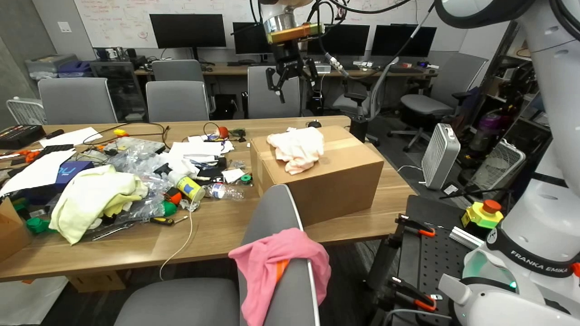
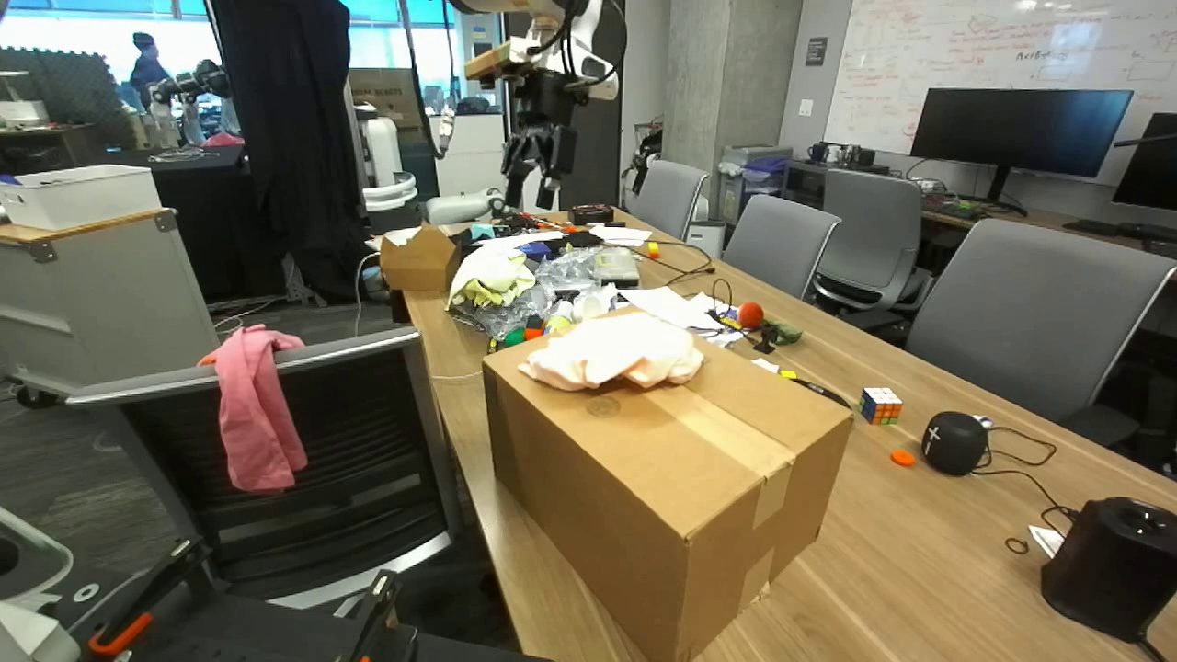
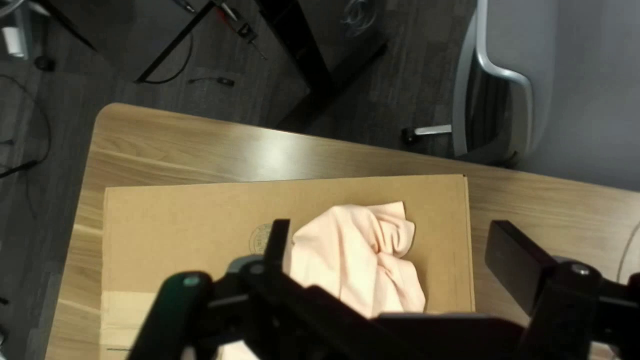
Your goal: Remove the two t-shirts from the backrest of the grey chair and place them on top of the brown box
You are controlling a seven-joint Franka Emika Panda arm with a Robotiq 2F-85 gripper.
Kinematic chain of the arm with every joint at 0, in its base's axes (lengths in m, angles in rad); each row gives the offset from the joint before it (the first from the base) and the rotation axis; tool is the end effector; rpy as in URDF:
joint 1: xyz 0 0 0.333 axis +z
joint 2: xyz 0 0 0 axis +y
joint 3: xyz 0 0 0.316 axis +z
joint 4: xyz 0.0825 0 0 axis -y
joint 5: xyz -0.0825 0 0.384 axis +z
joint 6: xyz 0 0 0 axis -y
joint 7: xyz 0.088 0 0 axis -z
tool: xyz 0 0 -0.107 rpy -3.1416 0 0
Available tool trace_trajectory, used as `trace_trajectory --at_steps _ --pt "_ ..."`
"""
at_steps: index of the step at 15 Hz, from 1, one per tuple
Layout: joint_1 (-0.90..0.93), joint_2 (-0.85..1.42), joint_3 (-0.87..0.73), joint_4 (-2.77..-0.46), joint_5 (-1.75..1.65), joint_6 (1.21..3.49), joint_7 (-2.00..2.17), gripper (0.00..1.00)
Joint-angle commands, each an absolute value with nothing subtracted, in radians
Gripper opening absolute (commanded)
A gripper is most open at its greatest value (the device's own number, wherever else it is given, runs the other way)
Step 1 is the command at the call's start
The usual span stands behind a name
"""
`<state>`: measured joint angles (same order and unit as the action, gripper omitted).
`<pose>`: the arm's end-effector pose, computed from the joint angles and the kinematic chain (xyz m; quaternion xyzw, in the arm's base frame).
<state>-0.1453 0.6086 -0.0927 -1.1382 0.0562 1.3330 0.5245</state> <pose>0.6643 -0.1373 0.4268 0.9100 -0.3609 -0.2023 0.0287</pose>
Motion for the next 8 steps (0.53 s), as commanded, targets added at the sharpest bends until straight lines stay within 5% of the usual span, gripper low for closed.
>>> trace_trajectory --at_steps 1,8 --pt "-0.083 0.525 -0.081 -1.293 -0.063 1.350 0.415 1.00" --pt "0.013 0.446 -0.073 -1.540 -0.204 1.431 0.271 1.00"
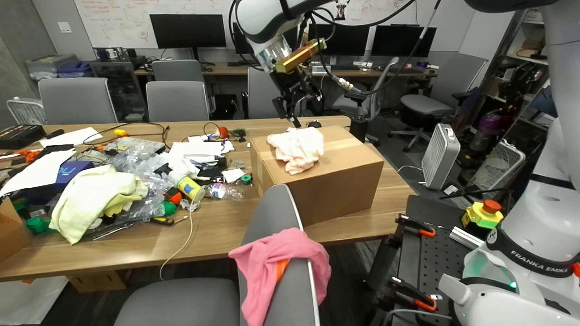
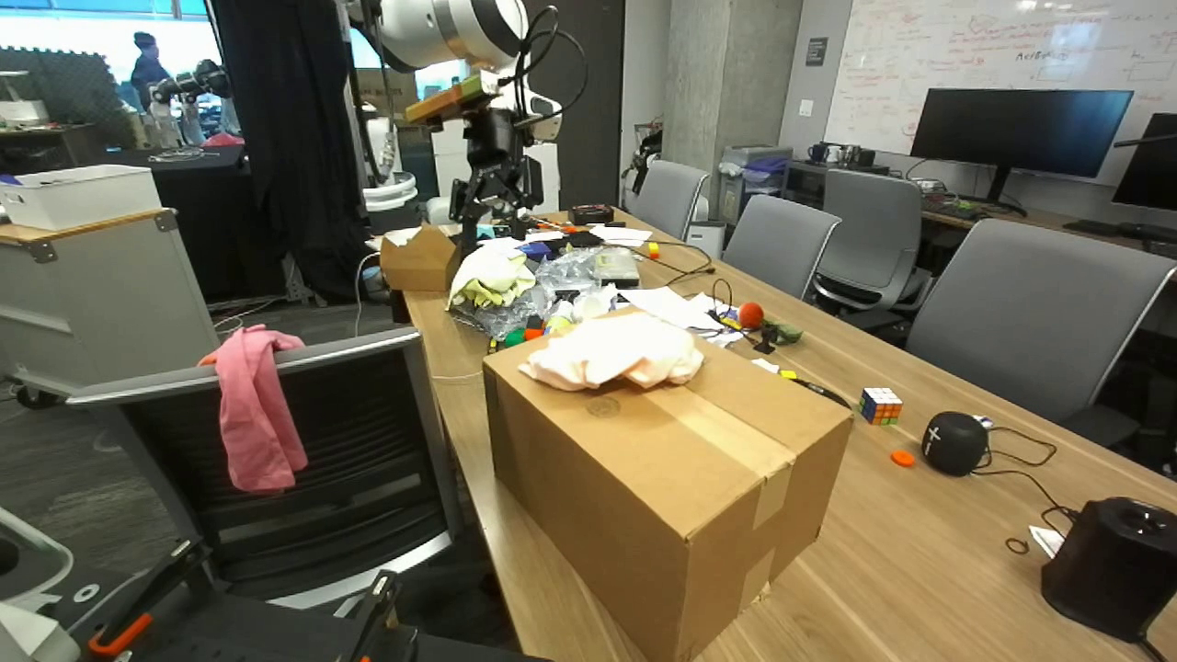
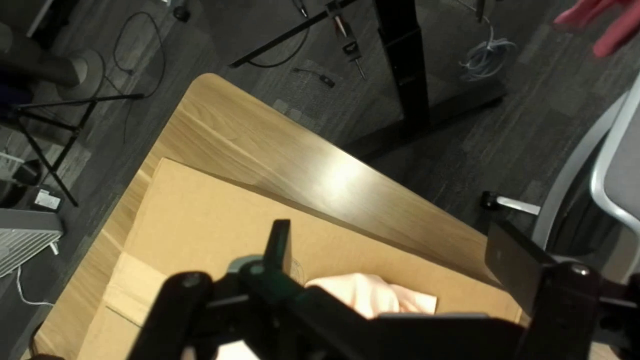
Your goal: Remove the two t-shirts from the backrest of the grey chair and place them on top of the brown box
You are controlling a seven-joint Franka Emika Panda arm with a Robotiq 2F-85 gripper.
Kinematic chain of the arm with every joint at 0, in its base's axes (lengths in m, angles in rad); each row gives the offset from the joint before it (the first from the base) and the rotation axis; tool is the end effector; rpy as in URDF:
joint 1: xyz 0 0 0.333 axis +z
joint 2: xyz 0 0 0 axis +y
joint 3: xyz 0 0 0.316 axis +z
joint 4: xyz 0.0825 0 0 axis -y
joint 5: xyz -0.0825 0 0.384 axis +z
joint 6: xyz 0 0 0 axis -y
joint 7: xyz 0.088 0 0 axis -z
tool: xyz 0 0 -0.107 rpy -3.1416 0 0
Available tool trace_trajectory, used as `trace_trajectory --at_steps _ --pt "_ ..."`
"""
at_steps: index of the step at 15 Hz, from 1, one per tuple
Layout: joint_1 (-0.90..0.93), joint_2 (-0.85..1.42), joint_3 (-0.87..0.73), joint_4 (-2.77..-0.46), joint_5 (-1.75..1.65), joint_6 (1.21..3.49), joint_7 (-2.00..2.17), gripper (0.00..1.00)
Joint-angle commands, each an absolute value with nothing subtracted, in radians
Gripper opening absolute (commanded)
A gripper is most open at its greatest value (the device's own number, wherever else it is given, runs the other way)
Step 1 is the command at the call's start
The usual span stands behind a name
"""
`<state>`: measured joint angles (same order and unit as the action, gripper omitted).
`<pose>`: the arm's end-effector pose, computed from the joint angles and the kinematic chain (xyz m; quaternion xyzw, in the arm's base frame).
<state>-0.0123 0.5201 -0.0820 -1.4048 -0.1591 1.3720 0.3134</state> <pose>0.6329 -0.0707 0.3763 0.9387 -0.1882 -0.2583 0.1292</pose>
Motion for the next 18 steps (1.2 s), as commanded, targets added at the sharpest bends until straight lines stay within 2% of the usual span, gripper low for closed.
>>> trace_trajectory --at_steps 1,10,18 --pt "0.019 0.445 -0.066 -1.565 -0.209 1.441 0.255 1.00" --pt "0.059 0.427 0.012 -1.701 -0.084 1.650 0.248 1.00" --pt "0.131 0.405 0.059 -1.746 -0.091 1.647 0.234 1.00"
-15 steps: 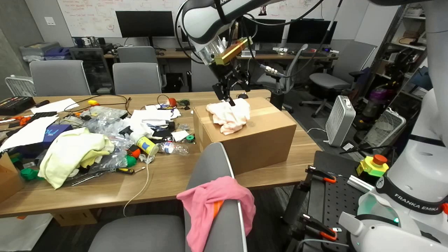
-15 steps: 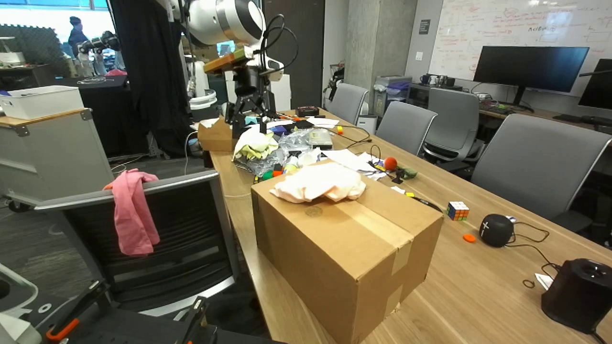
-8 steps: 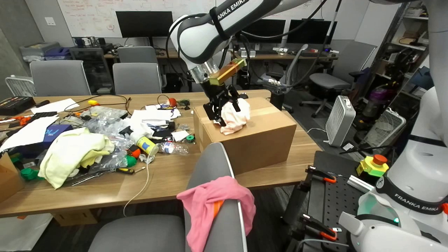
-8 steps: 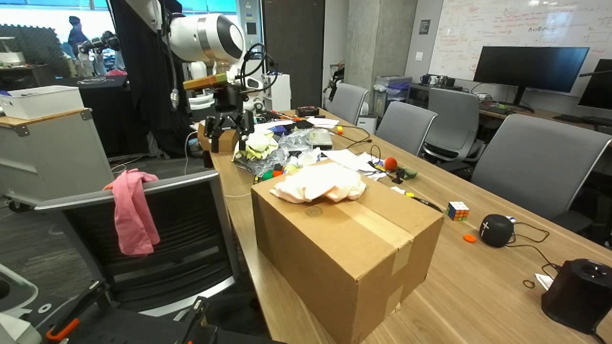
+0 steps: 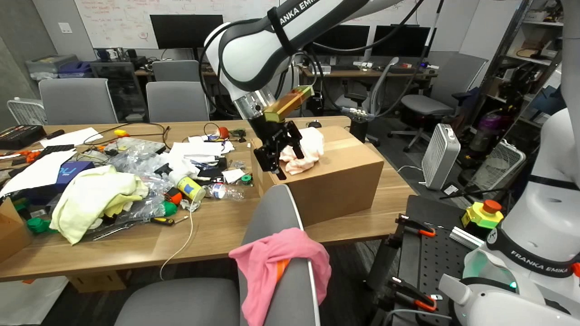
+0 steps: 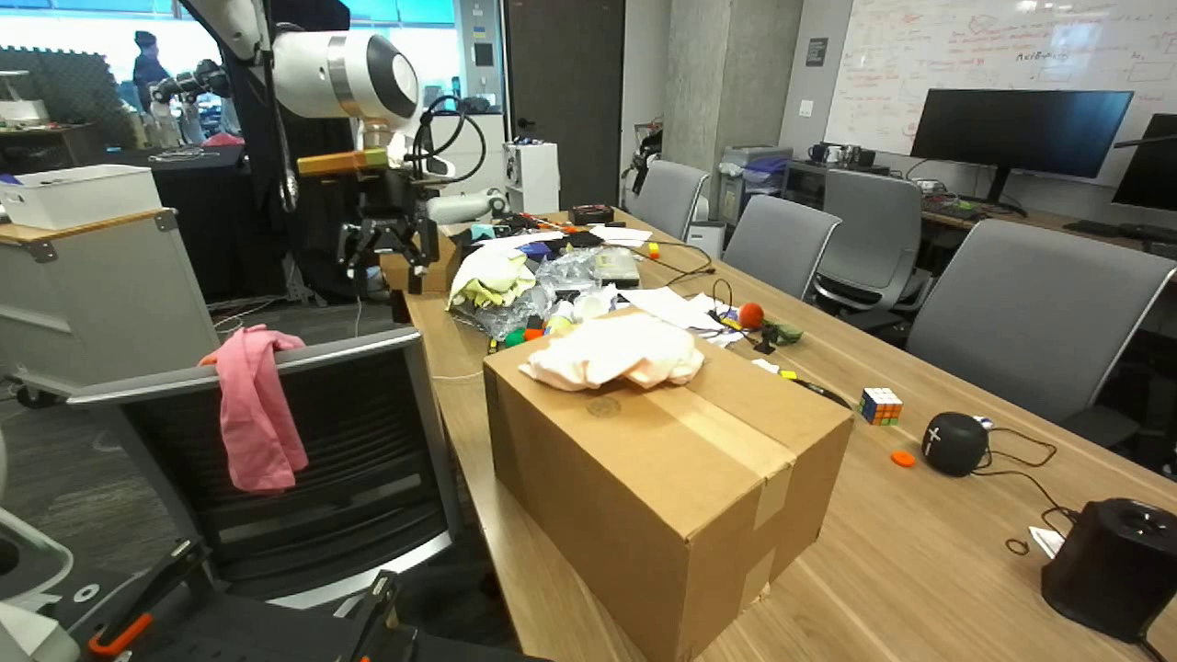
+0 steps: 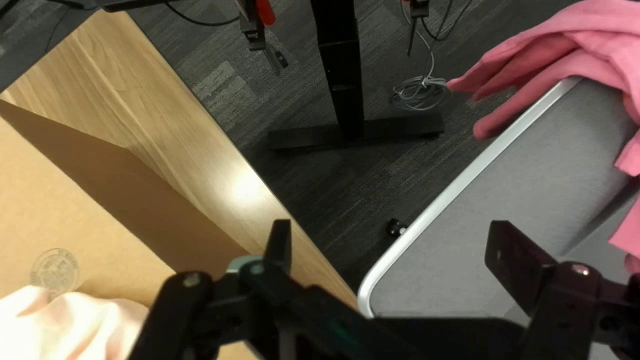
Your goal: Remove the two t-shirts from the backrest of the grey chair and place them on top of the brown box
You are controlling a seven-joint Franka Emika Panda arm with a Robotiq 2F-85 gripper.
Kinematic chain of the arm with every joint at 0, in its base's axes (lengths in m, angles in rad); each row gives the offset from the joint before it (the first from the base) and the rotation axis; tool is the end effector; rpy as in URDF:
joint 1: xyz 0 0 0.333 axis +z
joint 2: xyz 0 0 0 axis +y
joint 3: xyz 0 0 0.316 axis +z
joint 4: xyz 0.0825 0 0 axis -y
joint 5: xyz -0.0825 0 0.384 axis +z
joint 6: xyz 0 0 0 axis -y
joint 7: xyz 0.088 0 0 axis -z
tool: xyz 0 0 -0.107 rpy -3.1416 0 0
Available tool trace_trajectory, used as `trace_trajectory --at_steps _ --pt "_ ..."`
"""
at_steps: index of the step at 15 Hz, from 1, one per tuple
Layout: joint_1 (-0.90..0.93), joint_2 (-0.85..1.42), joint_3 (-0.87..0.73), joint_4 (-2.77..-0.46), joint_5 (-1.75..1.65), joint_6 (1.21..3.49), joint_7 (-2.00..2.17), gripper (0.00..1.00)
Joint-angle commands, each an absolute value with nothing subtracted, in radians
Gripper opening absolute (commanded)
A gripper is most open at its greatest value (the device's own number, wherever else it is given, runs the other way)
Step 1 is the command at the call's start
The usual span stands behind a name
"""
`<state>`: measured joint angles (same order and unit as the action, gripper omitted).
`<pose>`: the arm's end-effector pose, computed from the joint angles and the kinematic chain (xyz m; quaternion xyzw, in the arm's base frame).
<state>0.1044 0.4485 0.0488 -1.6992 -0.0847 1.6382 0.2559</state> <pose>0.5976 0.0813 0.3058 0.9668 -0.0359 -0.2403 0.0798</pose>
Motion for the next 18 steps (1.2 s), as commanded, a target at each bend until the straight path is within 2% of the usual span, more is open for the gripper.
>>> trace_trajectory --at_steps 1,12,18 --pt "0.143 0.405 0.064 -1.748 -0.097 1.639 0.231 1.00" --pt "0.315 0.453 0.130 -1.782 -0.198 1.627 0.299 1.00" --pt "0.362 0.513 0.153 -1.707 -0.177 1.566 0.301 1.00"
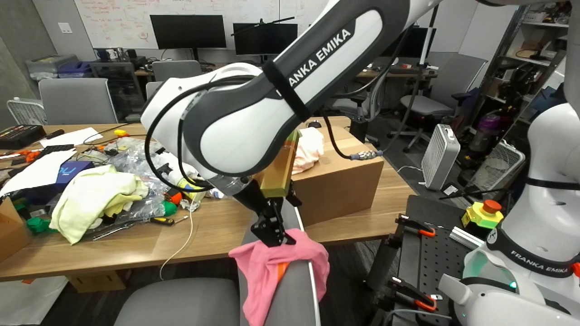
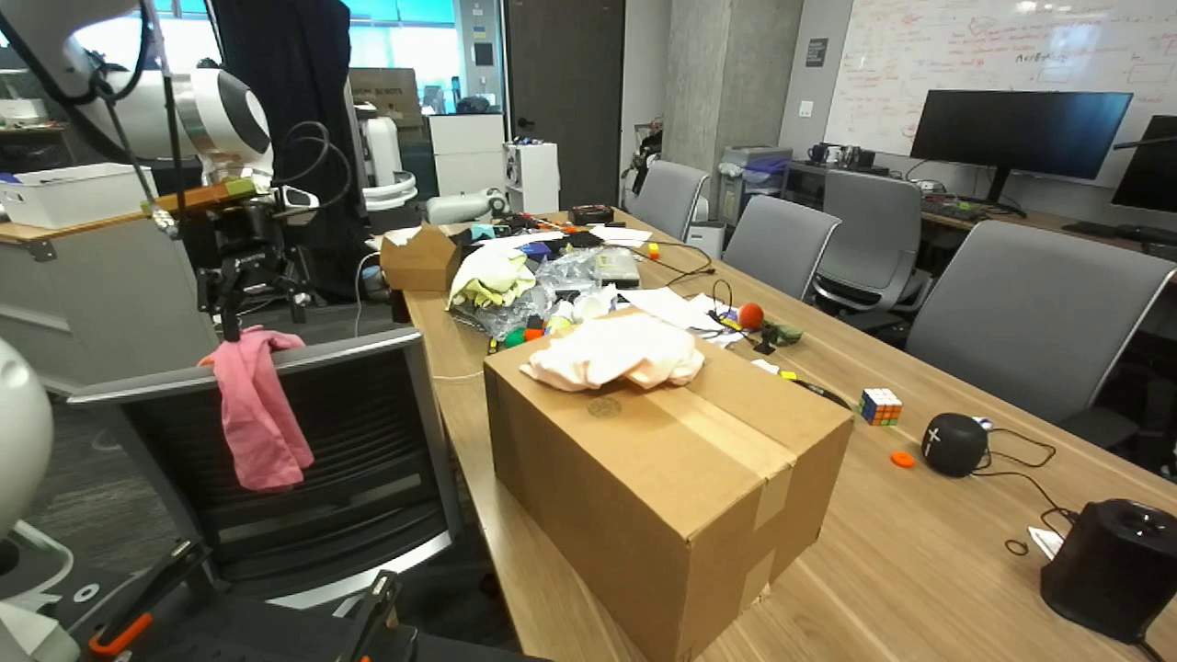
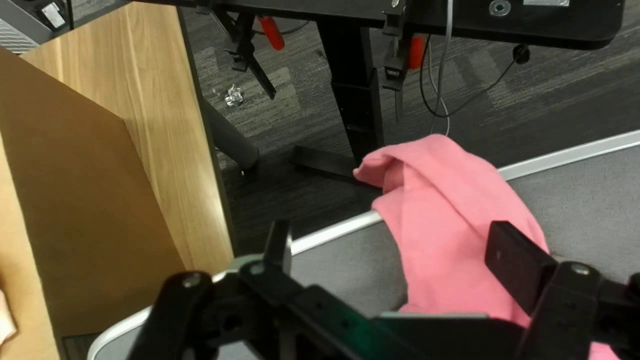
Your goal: Remove the two t-shirts from the backrest of the grey chair and place them on top of the brown box
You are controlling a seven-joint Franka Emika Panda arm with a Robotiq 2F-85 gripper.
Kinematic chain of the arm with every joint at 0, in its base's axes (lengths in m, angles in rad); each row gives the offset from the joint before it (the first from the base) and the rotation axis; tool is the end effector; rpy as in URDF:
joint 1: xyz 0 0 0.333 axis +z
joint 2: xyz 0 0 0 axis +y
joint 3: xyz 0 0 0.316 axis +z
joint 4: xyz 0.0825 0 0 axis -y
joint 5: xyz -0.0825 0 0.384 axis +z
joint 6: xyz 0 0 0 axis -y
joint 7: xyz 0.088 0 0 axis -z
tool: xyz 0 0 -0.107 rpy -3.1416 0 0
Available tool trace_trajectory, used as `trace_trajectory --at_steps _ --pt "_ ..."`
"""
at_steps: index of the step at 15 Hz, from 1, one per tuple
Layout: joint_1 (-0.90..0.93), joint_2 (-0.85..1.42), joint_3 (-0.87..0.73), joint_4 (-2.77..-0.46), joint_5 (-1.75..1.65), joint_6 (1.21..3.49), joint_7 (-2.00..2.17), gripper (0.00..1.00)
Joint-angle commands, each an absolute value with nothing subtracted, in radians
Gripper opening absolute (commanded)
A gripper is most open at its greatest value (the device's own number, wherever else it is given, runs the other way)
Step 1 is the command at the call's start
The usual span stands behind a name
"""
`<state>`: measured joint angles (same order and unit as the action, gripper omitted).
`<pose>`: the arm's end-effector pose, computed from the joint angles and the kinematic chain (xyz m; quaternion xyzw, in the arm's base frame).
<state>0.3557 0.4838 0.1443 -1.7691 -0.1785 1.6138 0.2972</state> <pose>0.5182 0.2569 0.2606 0.9405 0.1299 -0.2667 0.1656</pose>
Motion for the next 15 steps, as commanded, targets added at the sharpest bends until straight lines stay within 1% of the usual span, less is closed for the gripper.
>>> trace_trajectory --at_steps 1,7,15 --pt "0.363 0.518 0.154 -1.696 -0.174 1.563 0.297 1.00" --pt "0.360 0.563 0.153 -1.599 -0.155 1.528 0.289 1.00" --pt "0.348 0.634 0.153 -1.534 -0.087 1.518 0.282 1.00"
